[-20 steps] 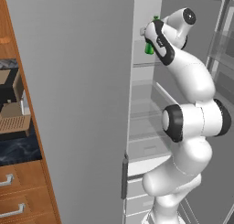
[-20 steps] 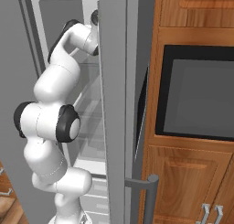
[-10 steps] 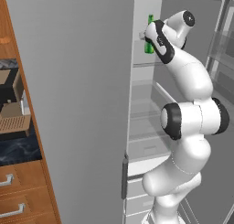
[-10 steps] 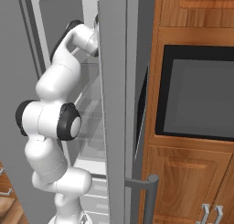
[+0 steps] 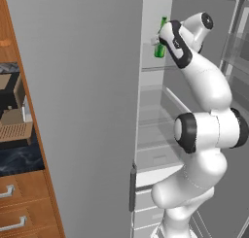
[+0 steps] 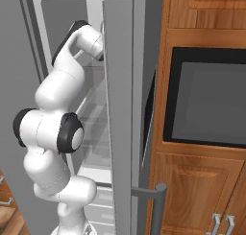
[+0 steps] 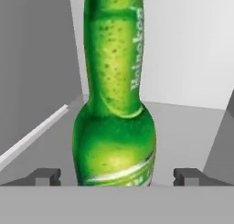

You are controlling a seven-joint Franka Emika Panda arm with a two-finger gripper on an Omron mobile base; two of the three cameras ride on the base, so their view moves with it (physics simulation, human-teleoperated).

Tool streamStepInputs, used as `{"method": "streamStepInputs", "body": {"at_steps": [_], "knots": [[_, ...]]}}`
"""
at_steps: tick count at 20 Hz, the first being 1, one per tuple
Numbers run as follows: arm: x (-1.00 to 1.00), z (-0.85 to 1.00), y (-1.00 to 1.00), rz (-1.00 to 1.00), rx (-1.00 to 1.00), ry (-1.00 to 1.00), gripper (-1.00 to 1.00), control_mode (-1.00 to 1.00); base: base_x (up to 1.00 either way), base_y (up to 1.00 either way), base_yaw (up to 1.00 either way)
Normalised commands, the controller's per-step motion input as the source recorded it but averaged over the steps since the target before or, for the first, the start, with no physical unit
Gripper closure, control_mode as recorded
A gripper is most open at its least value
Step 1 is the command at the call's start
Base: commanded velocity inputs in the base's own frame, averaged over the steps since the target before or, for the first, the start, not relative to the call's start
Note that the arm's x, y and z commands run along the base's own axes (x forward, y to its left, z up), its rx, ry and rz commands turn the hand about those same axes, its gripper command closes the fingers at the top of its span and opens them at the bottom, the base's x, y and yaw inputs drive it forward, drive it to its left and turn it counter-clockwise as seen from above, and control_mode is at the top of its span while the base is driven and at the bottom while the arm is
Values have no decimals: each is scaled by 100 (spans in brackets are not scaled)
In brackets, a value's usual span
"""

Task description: Place the beers on the top shelf of the fridge to keep them out of children's reach, and place the tomato on lower shelves for easy access.

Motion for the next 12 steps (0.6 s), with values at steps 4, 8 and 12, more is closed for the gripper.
{"method": "streamStepInputs", "body": {"at_steps": [4,8,12], "knots": [[-59,0,0,5,-8,0,-100,-100,0,0,0],[-73,0,11,1,-9,1,-100,-100,0,0,0],[-82,-5,29,0,-9,0,-100,-100,0,0,0]]}}
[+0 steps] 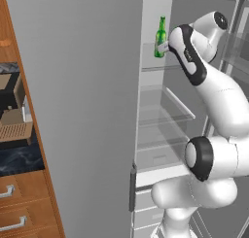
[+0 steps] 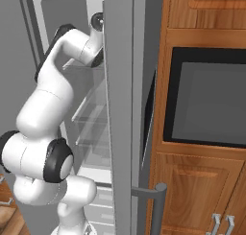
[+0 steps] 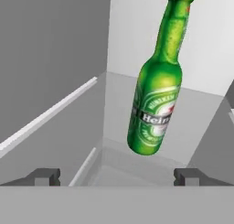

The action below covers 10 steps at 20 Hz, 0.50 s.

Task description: Place the beers on the top shelf of the fridge to keep them out of children's reach, and place the tomato on lower shelves for easy access.

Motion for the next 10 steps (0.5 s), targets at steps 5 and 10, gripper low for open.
{"method": "streamStepInputs", "body": {"at_steps": [5,10], "knots": [[-88,-25,19,0,-6,0,-100,-100,0,0,0],[-100,-27,6,0,-3,0,-100,-100,0,0,0]]}}
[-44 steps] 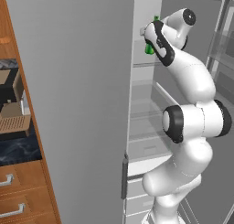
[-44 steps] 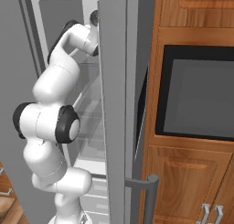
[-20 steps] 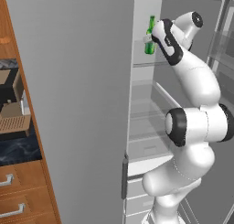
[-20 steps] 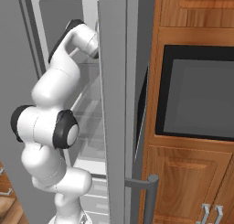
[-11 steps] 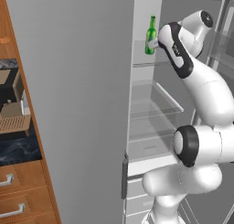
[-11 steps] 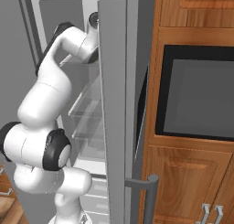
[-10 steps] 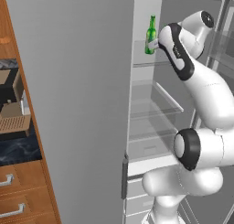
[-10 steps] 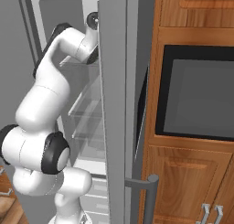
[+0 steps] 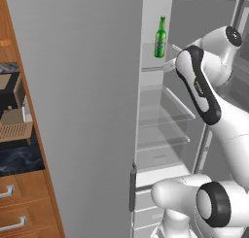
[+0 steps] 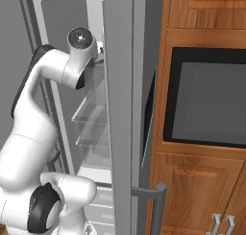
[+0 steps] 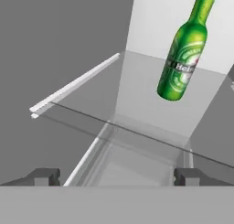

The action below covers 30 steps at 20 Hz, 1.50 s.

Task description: Place the beers on the top shelf of the fridge to keep them out of children's reach, and place the tomato on lower shelves for easy access.

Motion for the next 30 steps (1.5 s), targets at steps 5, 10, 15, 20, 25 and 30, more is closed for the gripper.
{"method": "streamStepInputs", "body": {"at_steps": [5,10,15,20,25,30], "knots": [[-99,-4,0,0,0,0,-100,-100,0,0,0],[-87,0,0,0,0,0,-100,-100,0,0,0],[-73,0,1,0,0,1,-100,-100,0,0,0],[-78,-2,1,0,-1,0,-100,-100,0,0,0],[-16,0,0,0,0,0,-100,100,-60,7,0],[0,0,0,0,0,0,-100,100,-29,76,0]]}}
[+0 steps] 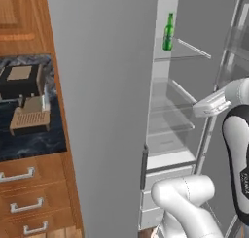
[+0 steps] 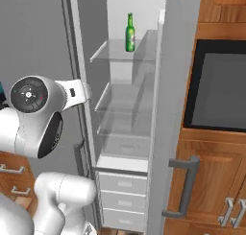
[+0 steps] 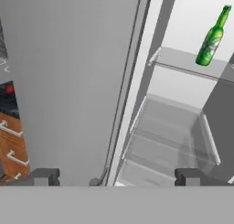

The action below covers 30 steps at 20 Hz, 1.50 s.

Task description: Place the beers on the top shelf of the fridge to keep them out of children's reach, and place the tomato on lower shelves for easy access.

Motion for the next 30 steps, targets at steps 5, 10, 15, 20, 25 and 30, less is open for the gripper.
{"method": "streamStepInputs", "body": {"at_steps": [5,10,15,20,25,30], "knots": [[0,0,0,0,0,0,-100,100,0,100,0],[0,0,0,0,0,0,-100,100,0,100,0],[0,0,0,0,0,0,-100,100,2,100,0],[0,0,0,0,0,0,-100,100,23,98,0],[0,0,0,0,0,0,-100,100,42,67,0],[0,0,0,0,0,0,-100,100,52,32,0]]}}
